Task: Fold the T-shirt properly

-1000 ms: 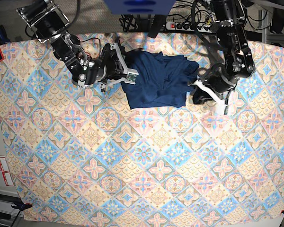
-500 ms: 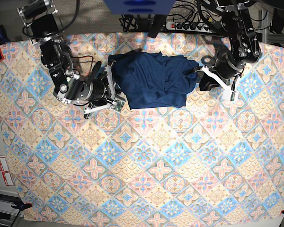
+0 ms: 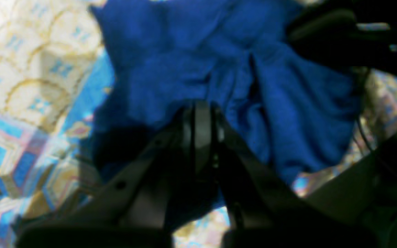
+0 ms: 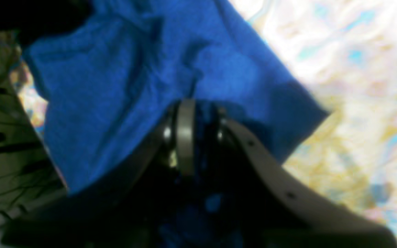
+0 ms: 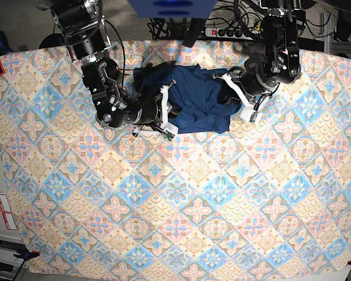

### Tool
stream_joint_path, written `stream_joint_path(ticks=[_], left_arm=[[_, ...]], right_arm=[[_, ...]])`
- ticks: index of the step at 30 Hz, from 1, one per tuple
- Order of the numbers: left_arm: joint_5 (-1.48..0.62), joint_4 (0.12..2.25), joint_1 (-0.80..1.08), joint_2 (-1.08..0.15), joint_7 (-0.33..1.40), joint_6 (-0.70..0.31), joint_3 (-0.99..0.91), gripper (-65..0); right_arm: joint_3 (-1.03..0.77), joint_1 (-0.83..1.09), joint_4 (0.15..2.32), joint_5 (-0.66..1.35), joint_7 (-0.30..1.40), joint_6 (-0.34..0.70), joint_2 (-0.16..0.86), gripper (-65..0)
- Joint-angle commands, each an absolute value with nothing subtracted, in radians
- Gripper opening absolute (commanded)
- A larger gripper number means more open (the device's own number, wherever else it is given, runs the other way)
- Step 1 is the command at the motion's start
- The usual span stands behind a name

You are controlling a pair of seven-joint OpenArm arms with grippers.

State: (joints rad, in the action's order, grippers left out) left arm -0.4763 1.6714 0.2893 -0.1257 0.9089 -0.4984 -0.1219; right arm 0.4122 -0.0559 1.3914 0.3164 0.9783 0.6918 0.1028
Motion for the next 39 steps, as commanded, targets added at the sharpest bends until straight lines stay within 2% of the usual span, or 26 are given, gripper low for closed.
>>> stream_joint_path(ticks=[1,10,13,18,25,28,33,39], left_arm=[[-0.464,1.632,0.269,-0.128,0.886,-0.501,-0.124,-65.0],[-0.418,1.488,0.154,-0.125,0.846,-0.499,-0.128,-65.0],[-0.418,1.483,0.13,-0.102,0.843,-0.496,-0.13,-65.0],[-0.415,1.484,0.101,-0.079,0.842,-0.427,-0.125,-65.0],[-0.423,1.495,0.042,-0.048,0.848,-0.426,-0.125,-65.0],[-0.426,1.598,0.065,-0.051,0.877,-0.426,-0.125,-65.0],[-0.452,1.871,0.216,-0.056,1.004,-0.427,-0.125,-65.0],[-0.452,1.972,0.375,-0.116,1.03,-0.43,-0.102,-65.0]], right_arm=[[0.412,-0.065,1.403,0.329,0.974,0.698,0.107,-57.1],[0.61,-0.045,1.423,0.334,1.0,0.698,0.111,-57.2],[0.616,-0.042,1.484,0.334,1.013,0.698,0.113,-57.2],[0.621,-0.045,1.554,0.334,1.096,0.698,0.113,-57.1],[0.613,-0.094,1.575,0.329,1.098,0.698,0.114,-57.1],[0.611,-0.116,1.57,0.328,1.081,0.698,0.114,-57.1],[0.522,-0.137,1.55,0.328,1.027,0.698,0.134,-57.2],[0.352,-0.157,1.411,0.328,0.983,0.698,0.133,-57.2]])
